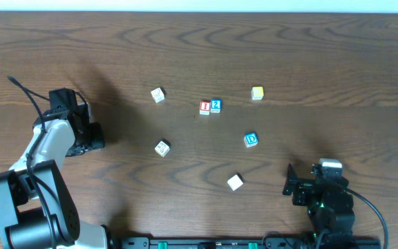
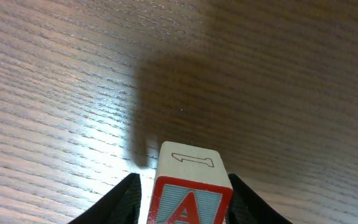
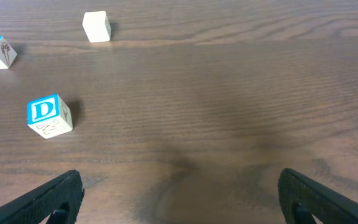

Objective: Spell out Ai2
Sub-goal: 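Lower the left gripper and close it on the red 'A' block, then carry the 'A' block right toward the left side of 'I'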

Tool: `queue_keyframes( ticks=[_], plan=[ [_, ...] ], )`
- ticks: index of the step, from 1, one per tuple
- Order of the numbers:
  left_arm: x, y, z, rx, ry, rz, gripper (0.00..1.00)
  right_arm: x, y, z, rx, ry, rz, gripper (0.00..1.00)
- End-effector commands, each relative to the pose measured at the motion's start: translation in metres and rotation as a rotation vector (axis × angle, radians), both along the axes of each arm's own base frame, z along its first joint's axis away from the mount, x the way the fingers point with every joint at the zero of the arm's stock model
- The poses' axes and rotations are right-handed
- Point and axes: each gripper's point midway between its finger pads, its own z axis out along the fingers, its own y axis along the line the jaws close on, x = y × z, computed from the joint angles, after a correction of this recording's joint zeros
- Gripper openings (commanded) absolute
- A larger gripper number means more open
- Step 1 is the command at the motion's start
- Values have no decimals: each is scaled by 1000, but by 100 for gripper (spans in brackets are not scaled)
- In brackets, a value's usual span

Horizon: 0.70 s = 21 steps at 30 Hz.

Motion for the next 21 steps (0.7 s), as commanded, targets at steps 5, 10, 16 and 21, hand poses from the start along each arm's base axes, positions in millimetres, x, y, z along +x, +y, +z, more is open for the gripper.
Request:
queue_keyframes(
  ticks=[5, 10, 16, 21],
  plan=[
    [2, 4, 0, 16, 1, 4, 37, 0, -1, -1, -3, 0, -4, 99],
    [2, 4, 0, 14, 1, 11, 33, 0, -1, -1, -3, 0, -4, 99],
    [3, 4, 0, 9, -3, 22, 30, 0, -1, -1, -3, 0, -4, 99],
    [12, 3, 8, -11, -28, 68, 24, 0, -1, -1, -3, 0, -4, 99]
  ],
)
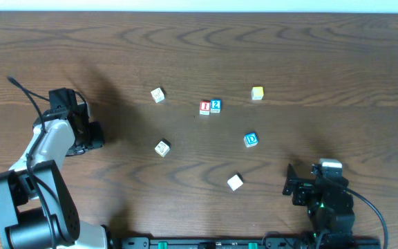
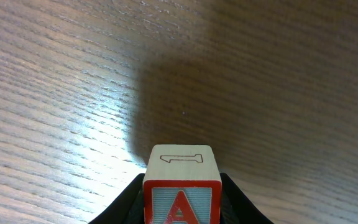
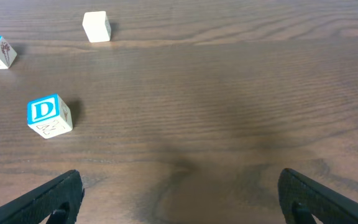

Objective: Spell out Ai2
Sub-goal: 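Carry the 'A' block right toward the left side of 'I'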

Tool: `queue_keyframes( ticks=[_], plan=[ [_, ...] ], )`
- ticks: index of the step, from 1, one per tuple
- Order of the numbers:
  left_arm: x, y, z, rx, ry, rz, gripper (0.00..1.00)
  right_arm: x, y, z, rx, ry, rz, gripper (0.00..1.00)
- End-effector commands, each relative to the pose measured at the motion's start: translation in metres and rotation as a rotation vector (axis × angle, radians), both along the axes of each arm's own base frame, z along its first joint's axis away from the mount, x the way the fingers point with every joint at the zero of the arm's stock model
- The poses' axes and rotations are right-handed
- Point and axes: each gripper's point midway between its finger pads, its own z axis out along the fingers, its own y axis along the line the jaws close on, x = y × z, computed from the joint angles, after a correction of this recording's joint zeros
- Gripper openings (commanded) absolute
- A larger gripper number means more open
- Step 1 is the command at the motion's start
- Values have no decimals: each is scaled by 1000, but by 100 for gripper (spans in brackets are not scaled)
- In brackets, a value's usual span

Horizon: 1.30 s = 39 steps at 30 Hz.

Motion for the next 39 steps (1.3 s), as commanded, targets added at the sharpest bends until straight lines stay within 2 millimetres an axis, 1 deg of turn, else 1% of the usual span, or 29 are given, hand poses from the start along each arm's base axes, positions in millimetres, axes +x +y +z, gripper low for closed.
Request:
queue_keyframes(
  ticks=[1, 2, 3, 5, 7, 9, 11, 13, 15, 18, 19, 21, 24, 26, 27, 29, 31, 33, 35, 37, 39],
  plan=[
    [14, 1, 12, -17, -30, 34, 23, 0, -1, -1, -4, 1, -3, 99],
    [18, 0, 17, -25, -37, 30, 21, 0, -1, -1, -3, 1, -3, 99],
    [24, -1, 25, -30, -47, 24, 15, 0, -1, -1, -4, 1, -4, 99],
    [39, -4, 45, -24, -73, 4, 7, 0, -1, -1, -3, 1, -3, 99],
    [55, -11, 67, -16, -109, -25, 6, 0, -1, -1, -4, 1, -3, 99],
    [74, -22, 89, -9, -161, -64, 6, 0, -1, -1, -3, 1, -3, 99],
    [98, -45, 116, -1, -244, -132, 6, 0, -1, -1, -4, 1, -3, 99],
    [114, -66, 132, 0, -306, -188, 6, 0, -1, -1, -3, 1, -3, 99],
    [129, -96, 146, -5, -379, -258, 6, 0, -1, -1, -4, 1, -4, 99],
    [139, -139, 157, -27, -452, -346, 6, 0, -1, -1, -3, 1, -3, 99],
    [140, -156, 159, -34, -469, -382, 6, 0, -1, -1, -3, 1, -3, 99],
    [140, -181, 162, -25, -495, -433, 6, 0, -1, -1, -3, 1, -3, 99],
    [137, -210, 164, 3, -518, -493, 6, 0, -1, -1, -3, 1, -3, 99],
    [138, -224, 161, 47, -531, -512, 6, 0, -1, -1, -4, 1, -3, 99],
    [138, -229, 157, 55, -527, -504, 6, 0, -1, -1, -3, 1, -3, 99],
    [138, -236, 143, 44, -497, -473, 6, 0, -1, -1, -3, 1, -3, 99],
    [136, -243, 124, -12, -448, -434, 6, 0, -1, -1, -4, 1, -3, 99],
    [136, -251, 111, -69, -411, -417, 6, 0, -1, -1, -3, 1, -3, 99],
    [140, -258, 104, -92, -393, -412, 6, 0, -1, -1, -3, 1, -3, 99],
    [144, -263, 103, -91, -374, -420, 6, 0, -1, -1, -3, 1, -3, 99],
    [148, -264, 101, -71, -341, -420, 6, 0, -1, -1, -3, 1, -3, 99]
  ],
)
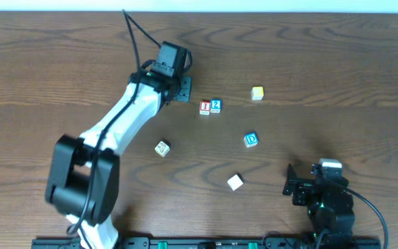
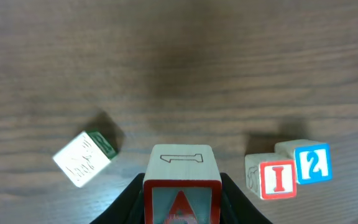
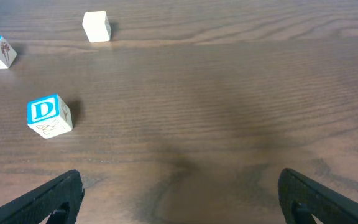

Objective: Spell out Ai2
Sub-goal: 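Carry the 'A' block right toward the left side of 'I'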

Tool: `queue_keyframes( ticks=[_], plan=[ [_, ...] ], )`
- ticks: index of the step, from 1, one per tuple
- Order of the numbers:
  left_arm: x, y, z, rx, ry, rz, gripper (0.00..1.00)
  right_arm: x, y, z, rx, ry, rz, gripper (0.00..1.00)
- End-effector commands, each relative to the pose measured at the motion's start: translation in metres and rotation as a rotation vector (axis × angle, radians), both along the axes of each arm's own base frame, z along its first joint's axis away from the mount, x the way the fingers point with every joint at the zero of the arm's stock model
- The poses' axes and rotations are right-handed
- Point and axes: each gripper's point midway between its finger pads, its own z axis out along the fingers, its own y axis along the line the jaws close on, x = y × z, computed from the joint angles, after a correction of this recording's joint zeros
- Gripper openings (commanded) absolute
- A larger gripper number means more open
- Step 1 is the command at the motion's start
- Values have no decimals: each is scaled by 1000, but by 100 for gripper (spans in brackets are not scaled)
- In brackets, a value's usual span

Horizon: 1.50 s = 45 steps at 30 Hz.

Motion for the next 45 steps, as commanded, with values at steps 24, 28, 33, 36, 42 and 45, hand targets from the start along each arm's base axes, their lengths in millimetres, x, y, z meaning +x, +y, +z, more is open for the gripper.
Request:
queue_keyframes(
  ticks=[24, 28, 33, 36, 42, 45],
  plan=[
    [-1, -32, -24, 32, 221, 55, 6, 0, -1, -1, -3, 0, -3, 99],
    [-5, -31, -36, 39, 256, 78, 6, 0, -1, -1, -3, 1, -3, 99],
    [-13, -31, -41, 39, 295, 85, 6, 0, -1, -1, -3, 0, -3, 99],
    [-16, -34, -41, 42, 300, 77, 6, 0, -1, -1, -3, 0, -3, 99],
    [-28, -42, -42, 60, 320, 51, 6, 0, -1, -1, -3, 0, -3, 99],
    [-29, -45, -43, 62, 321, 46, 6, 0, -1, -1, -3, 0, -3, 99]
  ],
)
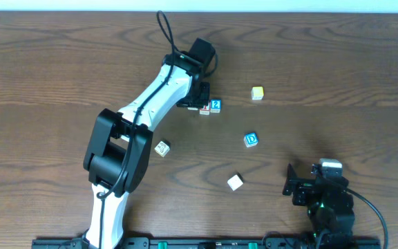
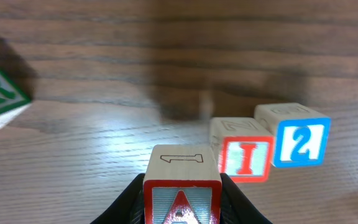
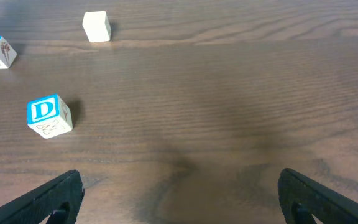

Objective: Spell out Ai2
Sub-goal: 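Carry the 'A' block right toward the left side of 'I', then lower the 'A' block left of 'I' and open the left gripper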

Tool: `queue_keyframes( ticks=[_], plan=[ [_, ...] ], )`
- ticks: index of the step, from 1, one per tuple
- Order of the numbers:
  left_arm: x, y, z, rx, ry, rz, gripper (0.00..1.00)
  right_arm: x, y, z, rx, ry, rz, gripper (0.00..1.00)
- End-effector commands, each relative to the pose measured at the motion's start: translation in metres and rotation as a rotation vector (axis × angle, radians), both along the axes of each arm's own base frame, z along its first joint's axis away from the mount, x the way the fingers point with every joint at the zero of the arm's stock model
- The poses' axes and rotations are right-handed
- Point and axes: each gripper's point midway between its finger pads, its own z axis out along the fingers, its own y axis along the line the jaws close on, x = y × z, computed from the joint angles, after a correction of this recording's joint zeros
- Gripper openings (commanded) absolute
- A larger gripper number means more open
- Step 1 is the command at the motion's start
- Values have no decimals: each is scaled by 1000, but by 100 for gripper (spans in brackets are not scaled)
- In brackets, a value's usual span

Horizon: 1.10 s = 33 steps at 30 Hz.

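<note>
My left gripper [image 2: 182,208] is shut on the red A block [image 2: 182,186], held just left of and in front of the red I block [image 2: 246,157]. The blue 2 block [image 2: 299,143] stands touching the I block on its right. In the overhead view the left gripper [image 1: 193,95] hovers just left of the I block [image 1: 204,108] and 2 block [image 1: 215,105]; the A block is hidden under it there. My right gripper [image 3: 179,199] rests open at the near right of the table [image 1: 323,187].
A blue D block [image 1: 251,140], a yellowish block [image 1: 257,93], a plain white block [image 1: 235,182] and a pale block [image 1: 162,147] lie scattered around. A green R block sits at the left edge of the left wrist view.
My left gripper, still holding the A block, has moved right, from near the green-lettered block to just left of the I block. The right arm has not moved.
My left gripper first held the A block at the table's far left, low over bare wood. Later it was over the middle, beside the green-lettered block with I and 2 ahead to the right. Now it holds A next to I.
</note>
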Motion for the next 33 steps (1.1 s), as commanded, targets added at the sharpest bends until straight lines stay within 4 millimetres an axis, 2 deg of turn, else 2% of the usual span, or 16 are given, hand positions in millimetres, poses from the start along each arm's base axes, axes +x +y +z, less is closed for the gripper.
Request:
queue_keyframes(
  ticks=[1, 33],
  plan=[
    [0, -2, -3, 1, 7, 1, 6, 0, -1, -1, -3, 0, -4, 99],
    [6, 7, -19, 56, -7, 40, 6, 0, -1, -1, -3, 0, -4, 99]
  ],
)
